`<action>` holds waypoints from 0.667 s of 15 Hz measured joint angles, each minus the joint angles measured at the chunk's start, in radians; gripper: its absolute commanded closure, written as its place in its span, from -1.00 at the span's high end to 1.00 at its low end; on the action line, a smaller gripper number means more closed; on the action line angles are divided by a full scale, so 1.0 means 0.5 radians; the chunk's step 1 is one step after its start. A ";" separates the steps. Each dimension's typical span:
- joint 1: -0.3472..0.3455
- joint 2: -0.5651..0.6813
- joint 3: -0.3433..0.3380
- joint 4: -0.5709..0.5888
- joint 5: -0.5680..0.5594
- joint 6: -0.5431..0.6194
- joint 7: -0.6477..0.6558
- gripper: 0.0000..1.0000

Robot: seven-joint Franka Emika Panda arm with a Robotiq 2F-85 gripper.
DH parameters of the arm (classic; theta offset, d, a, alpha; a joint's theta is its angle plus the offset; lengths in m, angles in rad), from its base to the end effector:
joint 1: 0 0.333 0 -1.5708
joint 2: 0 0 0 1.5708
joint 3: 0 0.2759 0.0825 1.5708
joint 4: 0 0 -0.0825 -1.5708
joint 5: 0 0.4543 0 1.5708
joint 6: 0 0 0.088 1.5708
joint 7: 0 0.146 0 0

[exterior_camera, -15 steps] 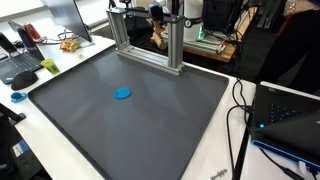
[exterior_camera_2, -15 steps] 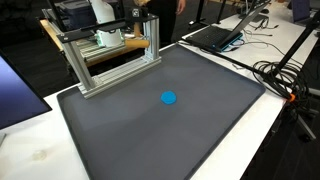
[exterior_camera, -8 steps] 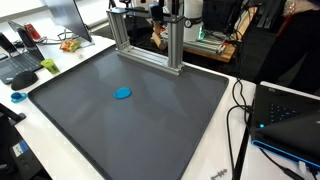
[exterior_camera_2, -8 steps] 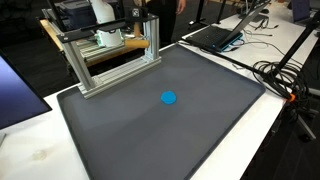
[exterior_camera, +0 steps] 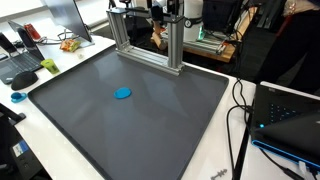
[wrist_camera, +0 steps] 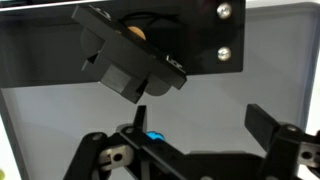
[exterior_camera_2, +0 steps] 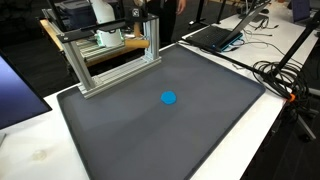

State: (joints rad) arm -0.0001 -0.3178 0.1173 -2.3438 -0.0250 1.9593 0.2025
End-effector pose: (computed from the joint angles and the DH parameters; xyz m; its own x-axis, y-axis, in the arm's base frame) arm 0.5116 0.0550 0.3428 0.9949 -0.0839 -0.0558 -0.0798 -0.9942 0.0717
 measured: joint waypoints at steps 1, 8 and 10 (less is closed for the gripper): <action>0.006 0.011 -0.002 0.016 0.007 -0.046 -0.018 1.00; 0.066 0.058 -0.011 0.065 0.080 -0.185 -0.178 1.00; 0.081 0.078 -0.011 0.072 0.088 -0.216 -0.209 1.00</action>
State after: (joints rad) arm 0.0406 -0.2789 0.1119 -2.3077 0.0189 1.8511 0.0980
